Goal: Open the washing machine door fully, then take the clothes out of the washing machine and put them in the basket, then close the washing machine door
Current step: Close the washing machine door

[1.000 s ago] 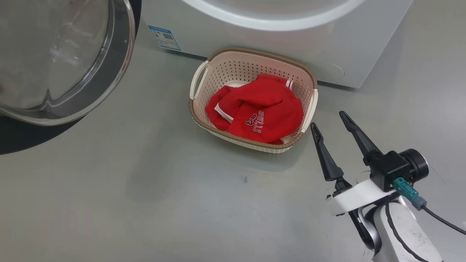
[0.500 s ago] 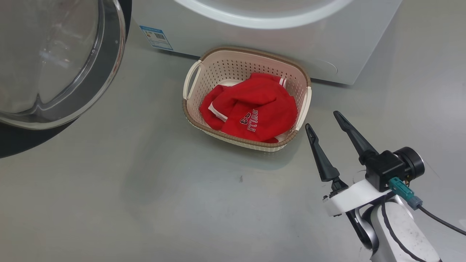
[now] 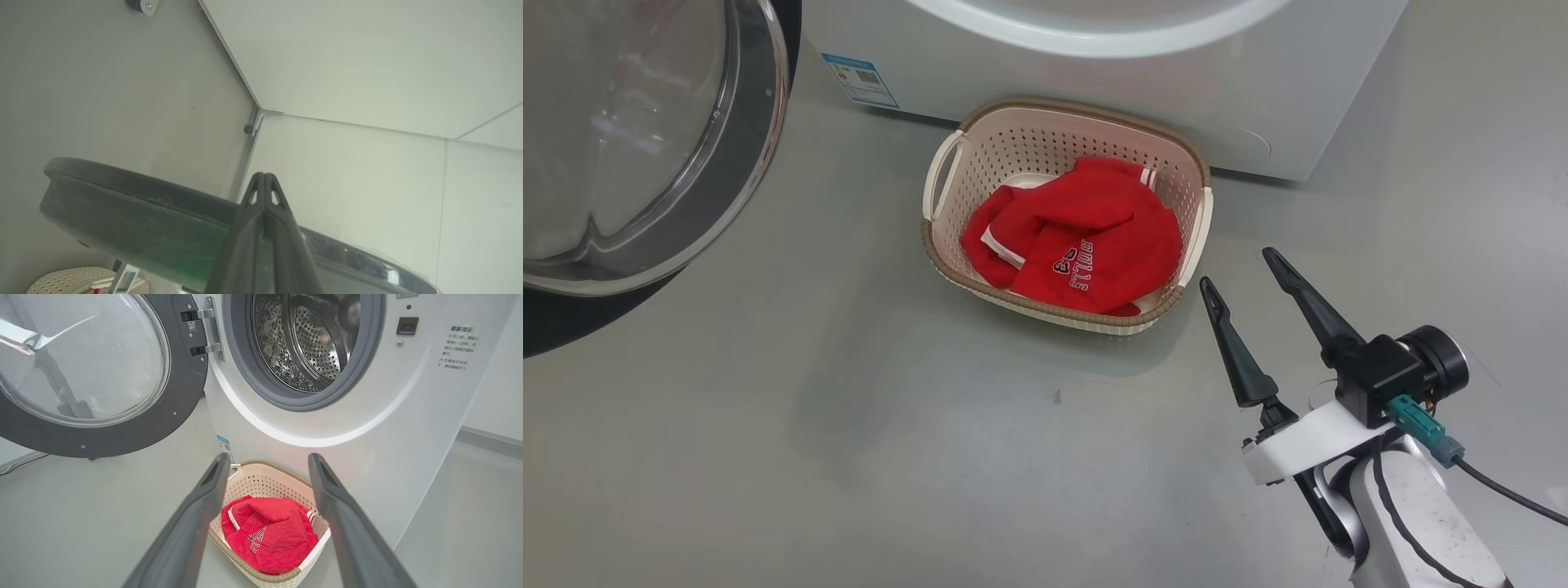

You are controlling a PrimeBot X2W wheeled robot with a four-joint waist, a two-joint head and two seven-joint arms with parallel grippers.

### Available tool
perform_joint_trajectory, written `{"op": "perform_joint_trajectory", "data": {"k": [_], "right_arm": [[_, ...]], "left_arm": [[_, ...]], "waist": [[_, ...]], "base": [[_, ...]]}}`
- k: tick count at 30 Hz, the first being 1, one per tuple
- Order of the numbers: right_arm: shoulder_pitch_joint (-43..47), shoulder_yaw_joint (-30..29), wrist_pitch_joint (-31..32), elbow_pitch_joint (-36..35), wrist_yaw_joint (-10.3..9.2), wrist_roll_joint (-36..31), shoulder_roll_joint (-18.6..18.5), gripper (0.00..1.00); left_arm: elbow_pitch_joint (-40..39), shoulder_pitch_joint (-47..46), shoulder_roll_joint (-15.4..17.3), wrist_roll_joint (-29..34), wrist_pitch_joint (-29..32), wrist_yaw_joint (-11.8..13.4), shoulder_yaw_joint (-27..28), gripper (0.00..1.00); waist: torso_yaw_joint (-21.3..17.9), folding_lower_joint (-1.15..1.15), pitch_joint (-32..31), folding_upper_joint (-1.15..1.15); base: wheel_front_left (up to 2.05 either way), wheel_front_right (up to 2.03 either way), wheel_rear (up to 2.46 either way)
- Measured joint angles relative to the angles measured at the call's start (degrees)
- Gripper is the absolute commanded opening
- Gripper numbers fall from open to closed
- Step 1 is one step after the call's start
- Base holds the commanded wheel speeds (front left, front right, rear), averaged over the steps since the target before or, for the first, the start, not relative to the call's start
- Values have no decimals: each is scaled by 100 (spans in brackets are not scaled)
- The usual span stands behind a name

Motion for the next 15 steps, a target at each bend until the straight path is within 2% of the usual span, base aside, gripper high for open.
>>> {"op": "perform_joint_trajectory", "data": {"k": [10, 15], "right_arm": [[-5, 5, 15, 21, 0, 1, 1, 100], [-6, -24, 14, 56, 0, 2, -4, 100]], "left_arm": [[274, -102, 180, 14, 437, 0, -141, 0], [282, -115, 205, 0, 922, 1, -277, 0]], "waist": [[-23, 0, 7, 0], [18, 0, -29, 0]], "base": [[0, 0, 0], [0, 0, 0]]}}
